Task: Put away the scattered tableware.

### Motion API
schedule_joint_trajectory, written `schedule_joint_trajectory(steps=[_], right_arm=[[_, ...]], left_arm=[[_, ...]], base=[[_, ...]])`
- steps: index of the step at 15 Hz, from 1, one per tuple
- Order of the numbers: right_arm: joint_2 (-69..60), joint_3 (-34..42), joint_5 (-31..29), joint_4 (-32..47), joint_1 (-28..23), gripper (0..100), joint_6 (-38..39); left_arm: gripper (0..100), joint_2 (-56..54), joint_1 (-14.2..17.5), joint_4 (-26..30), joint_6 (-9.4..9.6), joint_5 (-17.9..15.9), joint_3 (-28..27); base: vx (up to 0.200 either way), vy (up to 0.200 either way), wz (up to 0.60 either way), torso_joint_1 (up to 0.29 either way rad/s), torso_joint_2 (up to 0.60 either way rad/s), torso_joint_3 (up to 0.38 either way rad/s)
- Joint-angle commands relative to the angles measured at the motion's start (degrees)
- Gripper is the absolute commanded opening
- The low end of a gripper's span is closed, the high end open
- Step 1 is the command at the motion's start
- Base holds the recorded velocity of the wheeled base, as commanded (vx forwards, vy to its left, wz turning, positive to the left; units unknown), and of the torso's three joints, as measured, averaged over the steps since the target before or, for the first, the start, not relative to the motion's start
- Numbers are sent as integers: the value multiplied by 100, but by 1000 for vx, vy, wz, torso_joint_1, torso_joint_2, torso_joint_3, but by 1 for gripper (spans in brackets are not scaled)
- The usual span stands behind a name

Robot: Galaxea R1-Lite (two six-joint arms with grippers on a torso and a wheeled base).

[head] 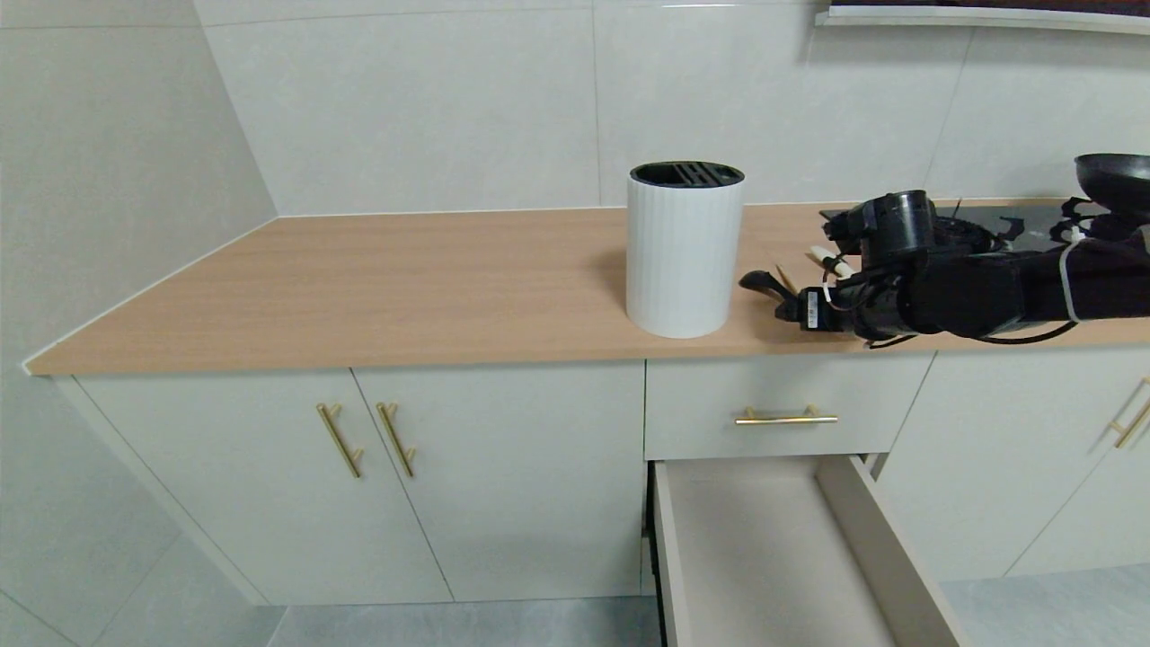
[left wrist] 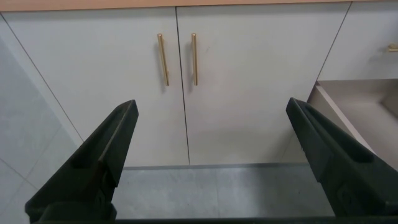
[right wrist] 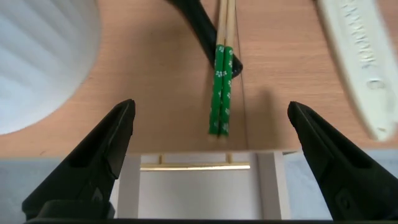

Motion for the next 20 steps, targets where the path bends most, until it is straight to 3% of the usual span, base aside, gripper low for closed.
schedule_joint_trajectory(steps=[1,7,8,20], right_arm=[[189,-94,-12,-11,-19,100,12],[233,-182,-12,-11,-45,100,117],[242,-182,-12,-11,-72,0,117],[-215,-77,-12,42,-151,0,284]], left_arm=[[100,8,1,0,-2,1,0],[100,8,1,0,-2,1,0],[100,8,1,0,-2,1,0],[100,8,1,0,-2,1,0]], base=[[0,0,0,0,0,0],[0,0,0,0,0,0],[0,0,0,0,0,0],[0,0,0,0,0,0]])
